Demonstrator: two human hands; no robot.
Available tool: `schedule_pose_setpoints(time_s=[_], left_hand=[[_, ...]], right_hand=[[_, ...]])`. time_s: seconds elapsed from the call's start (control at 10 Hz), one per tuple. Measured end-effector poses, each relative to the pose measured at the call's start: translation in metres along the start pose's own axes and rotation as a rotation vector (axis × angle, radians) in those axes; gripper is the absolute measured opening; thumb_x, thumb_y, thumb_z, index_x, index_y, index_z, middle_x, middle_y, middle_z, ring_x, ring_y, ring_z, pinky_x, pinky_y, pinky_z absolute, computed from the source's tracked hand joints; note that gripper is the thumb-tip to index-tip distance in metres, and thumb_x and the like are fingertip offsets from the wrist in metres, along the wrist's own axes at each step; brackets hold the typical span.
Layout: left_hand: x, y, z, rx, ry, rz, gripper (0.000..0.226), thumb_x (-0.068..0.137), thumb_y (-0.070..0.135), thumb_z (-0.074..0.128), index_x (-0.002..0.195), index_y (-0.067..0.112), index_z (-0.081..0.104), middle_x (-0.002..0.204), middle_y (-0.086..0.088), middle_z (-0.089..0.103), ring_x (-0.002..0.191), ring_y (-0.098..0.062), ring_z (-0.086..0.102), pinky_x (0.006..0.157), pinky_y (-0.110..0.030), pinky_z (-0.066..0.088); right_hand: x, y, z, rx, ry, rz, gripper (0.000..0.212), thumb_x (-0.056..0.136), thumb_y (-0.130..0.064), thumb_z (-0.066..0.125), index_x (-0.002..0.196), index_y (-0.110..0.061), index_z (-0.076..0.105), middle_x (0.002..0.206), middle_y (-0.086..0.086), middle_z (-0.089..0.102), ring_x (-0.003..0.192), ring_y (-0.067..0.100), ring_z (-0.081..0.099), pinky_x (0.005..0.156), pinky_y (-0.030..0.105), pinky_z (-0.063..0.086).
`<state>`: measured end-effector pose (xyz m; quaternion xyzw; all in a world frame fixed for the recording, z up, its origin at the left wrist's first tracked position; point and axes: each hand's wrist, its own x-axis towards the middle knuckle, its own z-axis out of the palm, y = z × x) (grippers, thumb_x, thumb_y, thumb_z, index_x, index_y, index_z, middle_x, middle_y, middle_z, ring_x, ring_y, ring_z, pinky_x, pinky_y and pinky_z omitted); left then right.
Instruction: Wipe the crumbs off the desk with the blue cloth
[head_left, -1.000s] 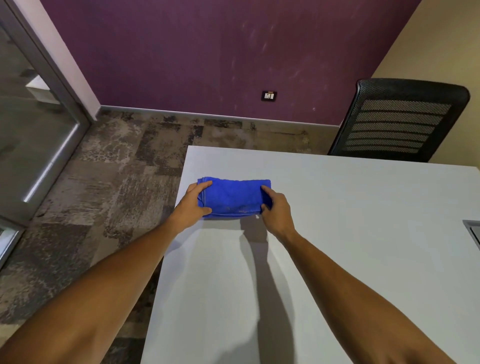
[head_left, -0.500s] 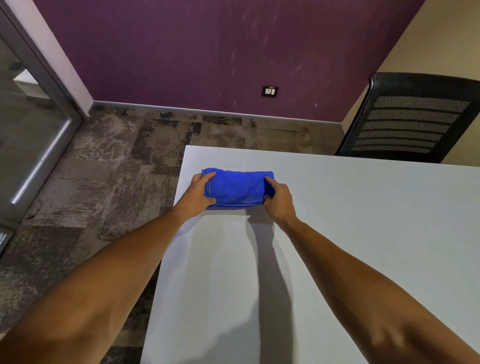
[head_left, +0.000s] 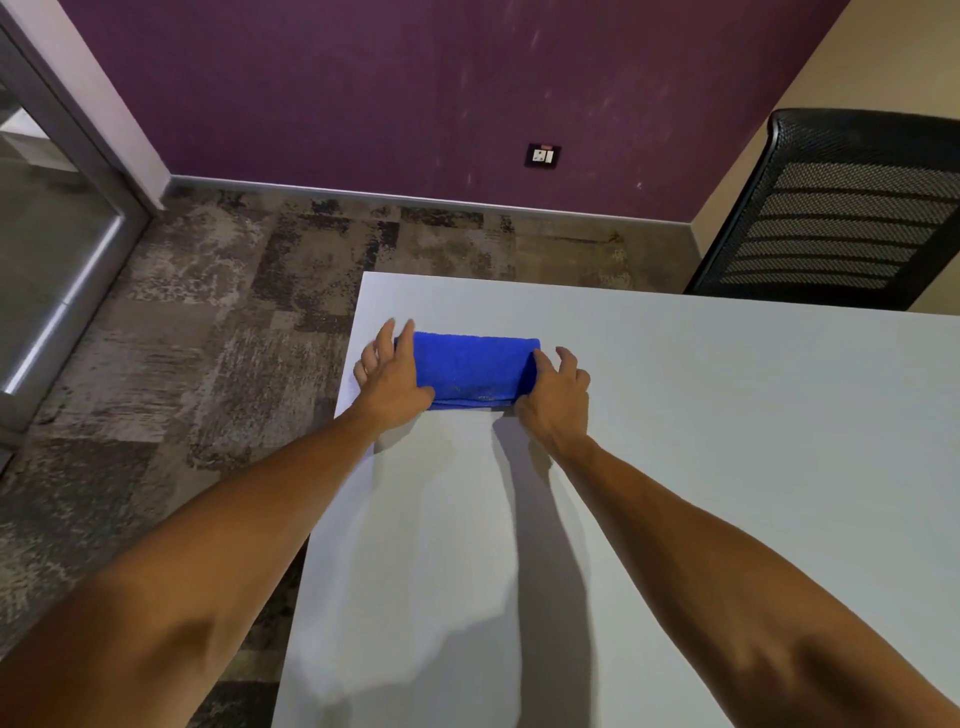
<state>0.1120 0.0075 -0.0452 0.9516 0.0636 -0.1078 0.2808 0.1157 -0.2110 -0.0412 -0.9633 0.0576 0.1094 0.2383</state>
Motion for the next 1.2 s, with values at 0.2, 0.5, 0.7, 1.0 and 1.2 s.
schedule_pose_setpoints(time_s=[0.2, 0.5, 0.7, 1.0, 1.2], left_hand=[[-0.01, 0.013, 0.031, 0.279, 0.107, 0.274, 0.073, 0.1, 0.033, 0.043, 0.157, 0.008, 0.005, 0.166, -0.016, -0.006, 0.153, -0.037, -0.008, 0.124, -0.052, 0.0], [0.0, -0.015, 0.059, 0.325, 0.016, 0.201, 0.081, 0.099, 0.059, 0.029, 0.158, 0.013, -0.002, 0.167, -0.01, -0.009, 0.153, -0.032, -0.012, 0.12, -0.058, -0.001], [0.002, -0.012, 0.057, 0.364, -0.036, 0.185, 0.082, 0.098, 0.059, 0.027, 0.157, 0.014, -0.007, 0.166, -0.01, -0.014, 0.152, -0.032, -0.015, 0.12, -0.059, -0.001], [-0.016, 0.016, 0.027, 0.369, -0.112, 0.105, 0.089, 0.098, 0.058, 0.035, 0.156, 0.005, -0.006, 0.165, -0.016, -0.017, 0.152, -0.033, -0.015, 0.121, -0.057, 0.002], [-0.051, 0.019, -0.003, 0.478, -0.062, 0.152, 0.096, 0.094, 0.063, 0.04, 0.156, 0.004, -0.006, 0.165, -0.018, -0.016, 0.152, -0.036, -0.012, 0.121, -0.057, 0.003]], right_hand=[[0.0, -0.011, 0.012, -0.332, 0.016, -0.406, 0.073, 0.101, -0.039, 0.05, 0.159, -0.002, 0.026, 0.168, 0.019, 0.024, 0.157, 0.041, 0.017, 0.127, 0.049, 0.014], [0.001, 0.002, 0.043, -0.385, -0.164, -0.294, 0.094, 0.097, -0.071, 0.023, 0.164, -0.011, -0.004, 0.174, 0.009, -0.005, 0.159, 0.034, -0.009, 0.129, 0.049, 0.0], [-0.001, -0.002, 0.043, -0.394, -0.199, -0.245, 0.099, 0.089, -0.077, 0.007, 0.164, -0.014, -0.01, 0.173, 0.006, -0.011, 0.159, 0.032, -0.015, 0.128, 0.051, -0.005], [-0.01, -0.031, 0.008, -0.486, -0.279, -0.242, 0.093, 0.101, -0.067, 0.029, 0.163, -0.007, -0.007, 0.173, 0.011, -0.008, 0.157, 0.04, -0.014, 0.127, 0.053, -0.001], [-0.043, -0.032, -0.025, -0.461, -0.207, -0.273, 0.085, 0.106, -0.051, 0.037, 0.163, -0.006, -0.006, 0.173, 0.012, -0.005, 0.158, 0.039, -0.012, 0.128, 0.053, 0.0]])
